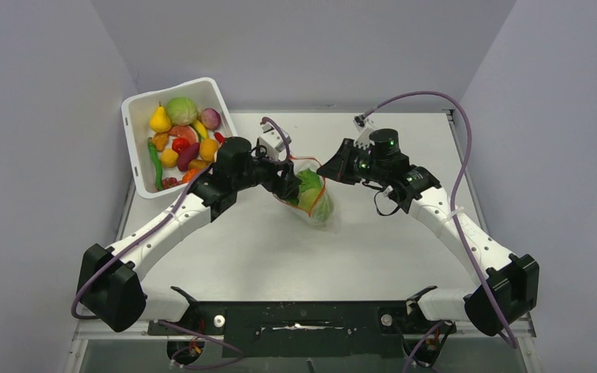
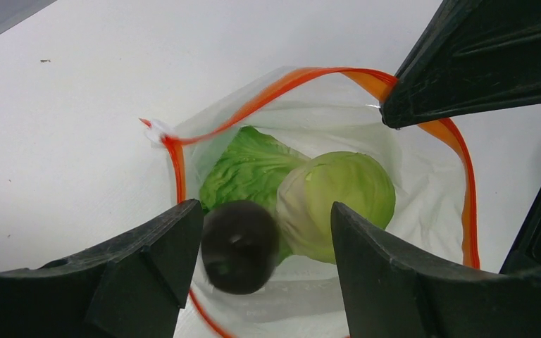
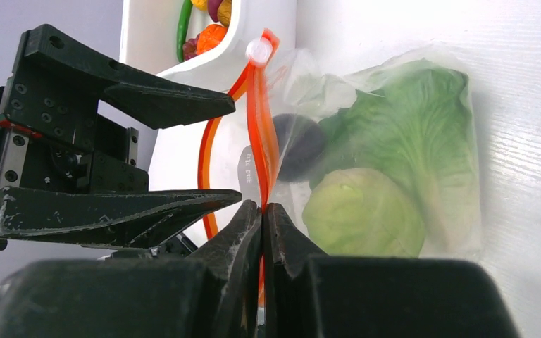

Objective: Place the food in the zip-top bag and seal the zipper
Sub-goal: Place the fake vegetable in the zipper food storage bag.

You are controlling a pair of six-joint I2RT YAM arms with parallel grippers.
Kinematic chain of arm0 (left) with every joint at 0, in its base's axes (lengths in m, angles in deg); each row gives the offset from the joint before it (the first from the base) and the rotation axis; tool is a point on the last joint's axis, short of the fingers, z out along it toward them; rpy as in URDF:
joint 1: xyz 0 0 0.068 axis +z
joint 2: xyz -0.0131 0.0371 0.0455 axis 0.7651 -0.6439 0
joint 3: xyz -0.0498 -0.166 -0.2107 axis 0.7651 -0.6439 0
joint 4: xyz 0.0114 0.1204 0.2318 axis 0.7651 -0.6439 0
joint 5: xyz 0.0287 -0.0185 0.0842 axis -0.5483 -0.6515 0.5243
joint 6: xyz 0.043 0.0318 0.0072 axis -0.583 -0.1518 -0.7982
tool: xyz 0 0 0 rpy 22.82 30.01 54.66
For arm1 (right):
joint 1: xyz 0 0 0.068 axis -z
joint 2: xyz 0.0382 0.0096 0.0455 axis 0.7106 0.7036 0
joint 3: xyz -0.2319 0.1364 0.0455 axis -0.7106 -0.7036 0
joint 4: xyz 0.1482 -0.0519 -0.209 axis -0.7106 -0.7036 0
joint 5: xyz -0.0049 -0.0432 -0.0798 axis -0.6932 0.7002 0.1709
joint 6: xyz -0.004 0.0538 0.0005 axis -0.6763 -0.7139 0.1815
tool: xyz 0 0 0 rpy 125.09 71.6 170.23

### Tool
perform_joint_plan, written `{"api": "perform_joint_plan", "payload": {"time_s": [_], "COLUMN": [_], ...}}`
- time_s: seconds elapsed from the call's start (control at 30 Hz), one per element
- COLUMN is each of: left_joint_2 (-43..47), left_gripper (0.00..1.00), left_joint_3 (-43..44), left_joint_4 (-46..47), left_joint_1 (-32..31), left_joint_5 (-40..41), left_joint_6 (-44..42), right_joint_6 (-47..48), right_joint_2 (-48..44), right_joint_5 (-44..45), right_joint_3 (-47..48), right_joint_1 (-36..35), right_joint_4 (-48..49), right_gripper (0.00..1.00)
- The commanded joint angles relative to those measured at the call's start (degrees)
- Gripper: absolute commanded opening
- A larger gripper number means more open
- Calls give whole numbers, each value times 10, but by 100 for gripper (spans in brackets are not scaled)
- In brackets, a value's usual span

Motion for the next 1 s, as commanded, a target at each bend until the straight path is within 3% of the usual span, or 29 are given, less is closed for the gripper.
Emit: {"api": "perform_joint_plan", "payload": {"time_s": [0.0,0.4,0.63,0.97], "left_joint_2": [0,8,24,84], "left_gripper": [67,68,67,67], "left_joint_3": [7,27,49,64], "left_joint_4": [30,5,-17,-57], "left_joint_1": [-2,-2,-2,5], "left_joint_5": [6,33,59,241], "left_joint_6": [-18,-7,29,52], "right_joint_6": [-1,4,31,47], "right_joint_2": [2,3,1,-1], "right_joint_5": [-13,-14,29,30], "right_joint_3": [18,14,24,33], "right_joint_1": [-3,-4,-3,-1], "right_joint_4": [37,34,8,0], "right_gripper": [0,0,0,0]}}
